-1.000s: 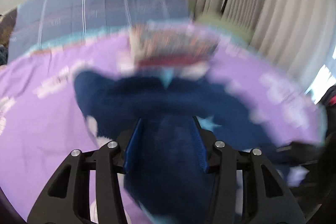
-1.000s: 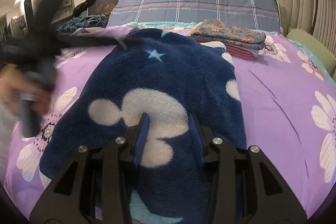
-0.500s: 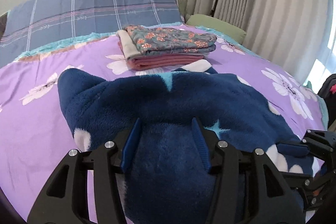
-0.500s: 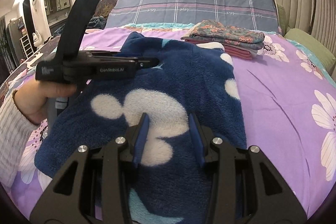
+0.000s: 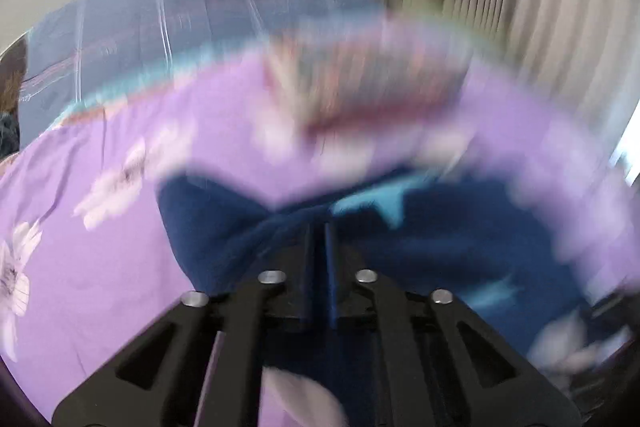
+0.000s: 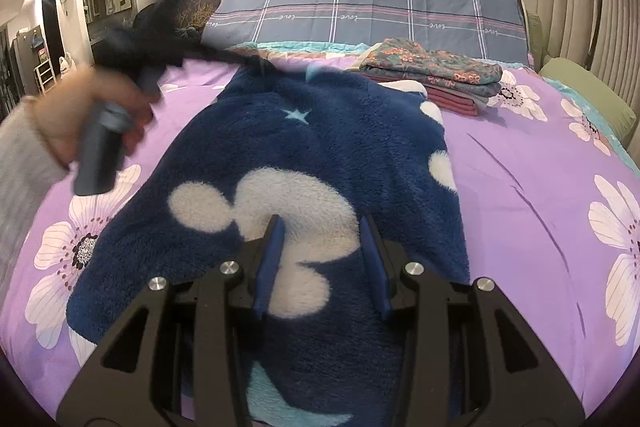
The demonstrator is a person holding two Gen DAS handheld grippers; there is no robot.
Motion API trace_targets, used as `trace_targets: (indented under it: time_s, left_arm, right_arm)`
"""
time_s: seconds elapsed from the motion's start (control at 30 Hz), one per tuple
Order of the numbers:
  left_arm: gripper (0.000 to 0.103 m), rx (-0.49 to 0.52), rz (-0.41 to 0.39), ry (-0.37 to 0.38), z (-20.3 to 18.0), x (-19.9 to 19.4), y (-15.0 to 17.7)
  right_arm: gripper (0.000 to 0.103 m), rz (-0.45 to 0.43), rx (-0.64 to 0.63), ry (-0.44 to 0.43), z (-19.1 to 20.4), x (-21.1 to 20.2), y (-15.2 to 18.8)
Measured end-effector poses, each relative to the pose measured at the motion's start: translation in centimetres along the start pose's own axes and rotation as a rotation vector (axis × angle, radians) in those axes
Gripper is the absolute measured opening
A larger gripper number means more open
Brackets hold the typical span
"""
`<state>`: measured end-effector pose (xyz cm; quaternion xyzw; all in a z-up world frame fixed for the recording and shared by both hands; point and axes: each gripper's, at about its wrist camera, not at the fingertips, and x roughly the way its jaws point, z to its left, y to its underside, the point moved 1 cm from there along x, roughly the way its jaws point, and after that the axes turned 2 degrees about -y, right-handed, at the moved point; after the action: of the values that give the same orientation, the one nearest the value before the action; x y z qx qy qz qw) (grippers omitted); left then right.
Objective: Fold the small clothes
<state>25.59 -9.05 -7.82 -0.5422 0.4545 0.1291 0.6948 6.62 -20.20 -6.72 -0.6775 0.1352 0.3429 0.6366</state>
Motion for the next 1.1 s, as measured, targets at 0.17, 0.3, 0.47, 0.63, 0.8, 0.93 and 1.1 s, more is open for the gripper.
trace_targets:
  time_s: [0.17, 0.3, 0.47, 0.63, 0.8, 0.93, 1.1]
  left_arm:
    - [0.002, -0.059, -0.046, 0.003, -0.3, 0.6, 0.8]
    - [0.0, -0.037, -0.014, 0.015, -0.1, 0.1, 0.3]
    - [0.0, -0.018, 0.004, 0.0, -0.5, 0.4, 0.2]
    - [0.003, -0.037, -0.013, 0.011, 0.0, 0.9, 0.7]
    - [0.003, -0.04, -0.035, -0.015, -0.6, 0.9, 0.5]
    - [0.004, -0.018, -0.069, 0.015, -0.5, -2.3, 0.5]
    - [0.012, -0.001, -0.218, 0.158, -2.6, -10.8, 3.6]
  right_arm:
    - [0.04, 0.015, -0.013, 0.0, -0.1, 0.2, -0.3]
    - [0.04, 0.073, 0.001, -0.061, -1.4, -0.8, -3.1]
    - [0.04, -0.035, 0.014, -0.004, -4.0, -0.3, -9.7]
    - [0.037, 0.249, 0.085, 0.029, -7.4, 12.0, -8.4]
    - [0.037, 0.224, 0.101, 0.023, -8.1, 11.7, -8.6]
    - [0.04, 0.185, 0.062, 0.094, -6.9, 8.2, -9.3]
    - [0.048, 0.036, 0.123, -0.061, -5.3, -1.8, -6.7]
